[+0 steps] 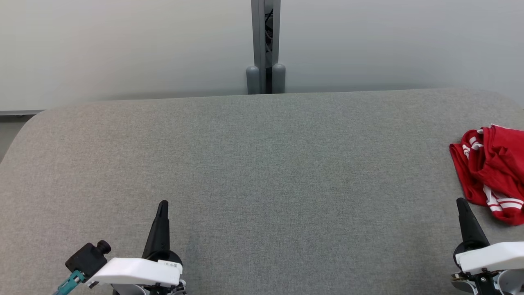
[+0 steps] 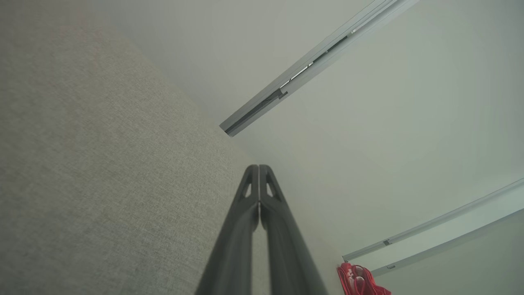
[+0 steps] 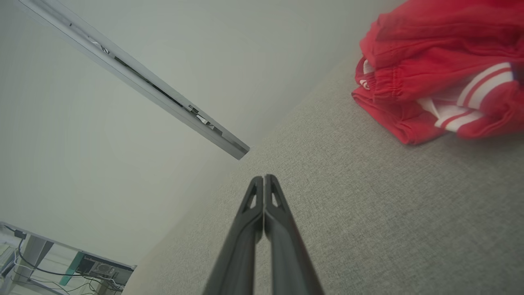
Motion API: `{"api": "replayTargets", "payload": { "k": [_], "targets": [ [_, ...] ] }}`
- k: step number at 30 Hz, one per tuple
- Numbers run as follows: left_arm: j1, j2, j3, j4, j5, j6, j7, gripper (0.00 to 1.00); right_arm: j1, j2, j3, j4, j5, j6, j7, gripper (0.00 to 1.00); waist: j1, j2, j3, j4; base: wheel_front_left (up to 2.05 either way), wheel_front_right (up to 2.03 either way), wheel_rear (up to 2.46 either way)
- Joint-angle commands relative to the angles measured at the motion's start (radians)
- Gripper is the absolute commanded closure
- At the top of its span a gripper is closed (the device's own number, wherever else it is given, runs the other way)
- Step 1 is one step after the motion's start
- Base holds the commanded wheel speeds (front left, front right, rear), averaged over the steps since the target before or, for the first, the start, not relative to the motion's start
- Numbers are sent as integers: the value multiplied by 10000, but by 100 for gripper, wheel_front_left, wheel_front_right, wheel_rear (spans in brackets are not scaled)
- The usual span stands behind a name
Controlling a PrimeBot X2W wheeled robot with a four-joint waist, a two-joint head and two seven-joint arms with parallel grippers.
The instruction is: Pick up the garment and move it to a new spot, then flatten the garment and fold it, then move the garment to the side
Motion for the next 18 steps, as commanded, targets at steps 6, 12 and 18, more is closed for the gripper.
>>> {"api": "replayTargets", "payload": {
  "k": [6, 12, 18],
  "targets": [
    [-394, 35, -93, -36, -856, -139, 94, 100, 27, -98, -440, -308, 1084, 1, 437, 100, 0, -1, -27, -40, 0, 0, 0],
    [-454, 39, -157, -1, -1436, -191, 160, 100, 117, -103, -727, -409, 1800, 1, 731, 100, 0, -1, -49, -74, 0, 0, 0],
    [-562, 43, -215, 26, -1982, -245, 224, 100, 180, -108, -999, -503, 2472, 2, 1009, 100, 0, -1, -71, -108, 0, 0, 0]
  ]
}}
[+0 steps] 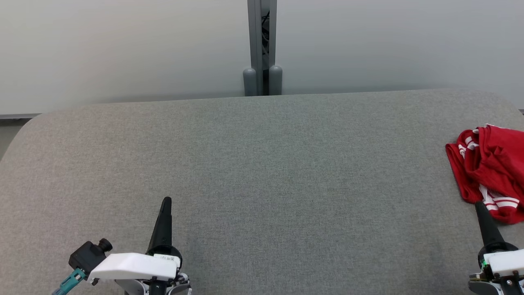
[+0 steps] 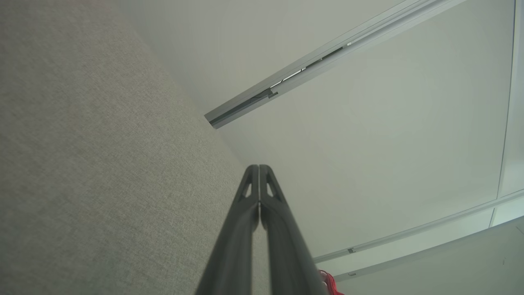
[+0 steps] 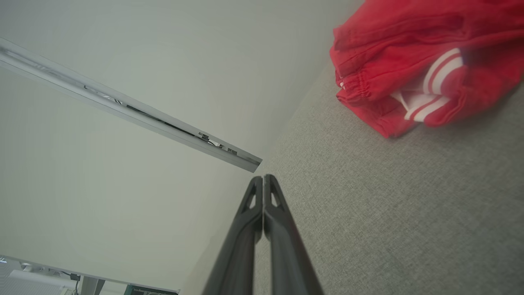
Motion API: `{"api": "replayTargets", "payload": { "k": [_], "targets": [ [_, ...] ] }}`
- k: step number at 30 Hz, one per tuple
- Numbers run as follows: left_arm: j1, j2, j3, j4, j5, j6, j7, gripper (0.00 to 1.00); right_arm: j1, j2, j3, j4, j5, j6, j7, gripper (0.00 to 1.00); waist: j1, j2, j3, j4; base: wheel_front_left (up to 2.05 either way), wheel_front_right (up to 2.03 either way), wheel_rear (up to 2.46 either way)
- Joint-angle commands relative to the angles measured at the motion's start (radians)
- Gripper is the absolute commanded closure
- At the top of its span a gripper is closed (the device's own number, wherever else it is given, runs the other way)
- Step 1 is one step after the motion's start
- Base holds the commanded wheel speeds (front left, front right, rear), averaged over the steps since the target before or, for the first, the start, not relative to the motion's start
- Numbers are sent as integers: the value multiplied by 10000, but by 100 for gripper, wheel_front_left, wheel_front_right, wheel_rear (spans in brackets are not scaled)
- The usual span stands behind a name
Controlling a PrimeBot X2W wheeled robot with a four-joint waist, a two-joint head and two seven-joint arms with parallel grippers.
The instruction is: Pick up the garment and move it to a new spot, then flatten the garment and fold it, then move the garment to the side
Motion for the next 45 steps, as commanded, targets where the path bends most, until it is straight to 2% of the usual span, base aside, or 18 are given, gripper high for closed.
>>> {"api": "replayTargets", "payload": {
  "k": [1, 45],
  "targets": [
    [-327, 37, -5, -66, -220, -85, 47, 100, -16, -100, -115, -193, 301, 4, 118, 100, 0, 0, -5, -8, 0, 0, 0],
    [-779, 59, -357, 116, -3371, -364, 390, 100, 457, -123, -1695, -682, 4191, 4, 1722, 100, 0, 0, -163, -249, 0, 0, 0]
  ]
}}
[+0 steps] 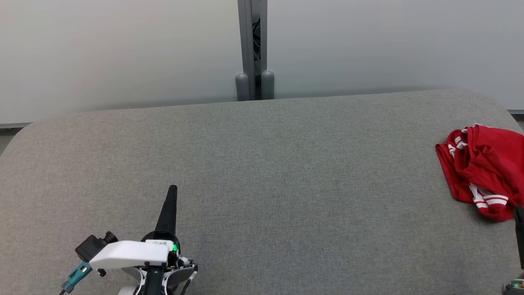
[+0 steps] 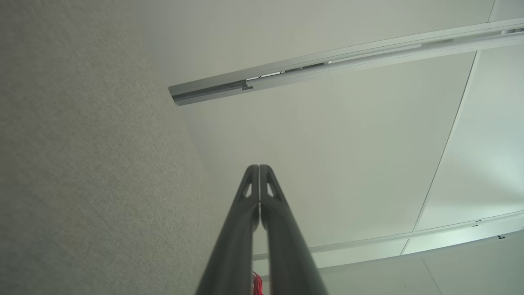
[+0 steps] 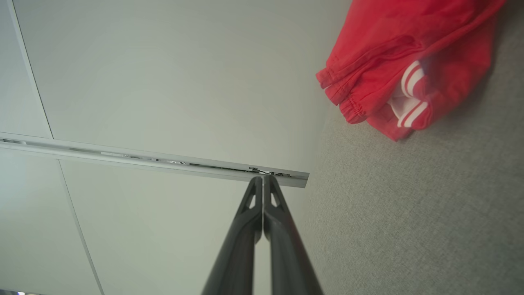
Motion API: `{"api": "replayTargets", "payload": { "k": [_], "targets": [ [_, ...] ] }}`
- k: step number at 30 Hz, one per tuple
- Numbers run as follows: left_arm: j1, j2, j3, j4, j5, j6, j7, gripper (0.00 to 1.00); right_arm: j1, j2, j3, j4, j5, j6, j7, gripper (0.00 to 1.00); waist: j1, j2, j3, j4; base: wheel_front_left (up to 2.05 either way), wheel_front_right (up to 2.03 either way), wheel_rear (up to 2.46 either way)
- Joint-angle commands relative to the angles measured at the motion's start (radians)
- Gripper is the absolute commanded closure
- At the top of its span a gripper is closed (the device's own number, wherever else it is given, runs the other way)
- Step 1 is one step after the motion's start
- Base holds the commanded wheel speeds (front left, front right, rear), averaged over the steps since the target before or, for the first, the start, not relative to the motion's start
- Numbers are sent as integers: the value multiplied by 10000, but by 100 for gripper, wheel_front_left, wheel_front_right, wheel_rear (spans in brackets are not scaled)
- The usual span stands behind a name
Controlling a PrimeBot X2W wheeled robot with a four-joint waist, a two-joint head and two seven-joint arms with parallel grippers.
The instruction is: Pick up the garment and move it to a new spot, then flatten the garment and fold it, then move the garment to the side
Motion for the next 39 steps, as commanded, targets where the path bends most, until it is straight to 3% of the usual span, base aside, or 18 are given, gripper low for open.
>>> {"api": "replayTargets", "payload": {
  "k": [1, 19, 39],
  "targets": [
    [-218, 45, -10, -11, -206, -66, 53, 100, 70, -103, -113, -123, 282, 4, 119, 100, 0, 0, -7, -11, 0, 0, 0],
    [-332, 53, -114, 32, -1167, -150, 151, 100, 226, -108, -595, -239, 1485, 4, 605, 100, 0, 0, -69, -107, 0, 0, 0],
    [-329, 53, -113, 19, -1155, -146, 150, 100, 205, -107, -582, -244, 1471, 4, 624, 100, 0, 0, -71, -111, 0, 0, 0]
  ]
}}
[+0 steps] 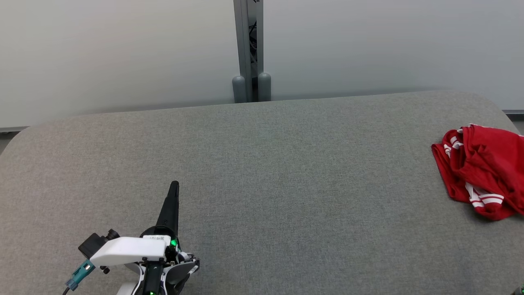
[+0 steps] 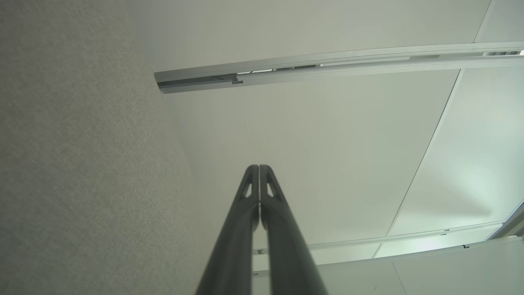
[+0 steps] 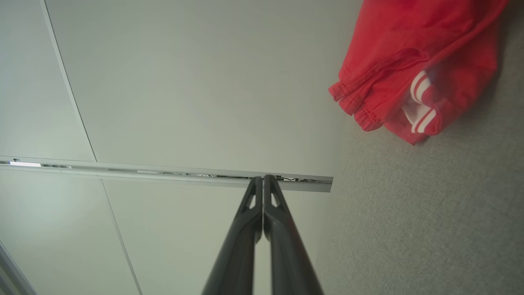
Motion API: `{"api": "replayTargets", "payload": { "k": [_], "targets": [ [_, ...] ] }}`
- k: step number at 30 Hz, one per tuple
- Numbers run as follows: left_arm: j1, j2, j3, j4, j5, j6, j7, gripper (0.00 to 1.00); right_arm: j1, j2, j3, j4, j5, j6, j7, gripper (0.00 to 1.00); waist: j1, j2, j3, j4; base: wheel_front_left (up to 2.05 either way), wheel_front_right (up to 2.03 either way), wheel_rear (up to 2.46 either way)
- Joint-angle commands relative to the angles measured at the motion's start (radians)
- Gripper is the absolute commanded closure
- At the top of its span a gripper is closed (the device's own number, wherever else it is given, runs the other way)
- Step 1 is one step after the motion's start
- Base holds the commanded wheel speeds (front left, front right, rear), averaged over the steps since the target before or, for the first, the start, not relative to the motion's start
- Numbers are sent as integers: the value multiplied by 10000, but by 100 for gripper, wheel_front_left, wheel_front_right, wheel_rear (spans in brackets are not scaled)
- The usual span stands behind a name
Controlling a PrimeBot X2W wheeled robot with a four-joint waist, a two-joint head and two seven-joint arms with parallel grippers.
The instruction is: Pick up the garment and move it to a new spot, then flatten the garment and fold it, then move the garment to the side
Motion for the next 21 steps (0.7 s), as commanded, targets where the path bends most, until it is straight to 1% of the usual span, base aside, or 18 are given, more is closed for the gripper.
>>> {"api": "replayTargets", "payload": {
  "k": [1, 21],
  "targets": [
    [-131, 48, 12, -2, 15, -33, 10, 100, 44, -95, 3, -18, 27, 4, 62, 100, 0, 0, 0, 0, 0, 0, 0],
    [-128, 48, 13, -9, 16, -33, 11, 100, 44, -95, 3, -18, 27, 4, 62, 100, 0, 0, 0, 0, 0, 0, 0]
  ]
}}
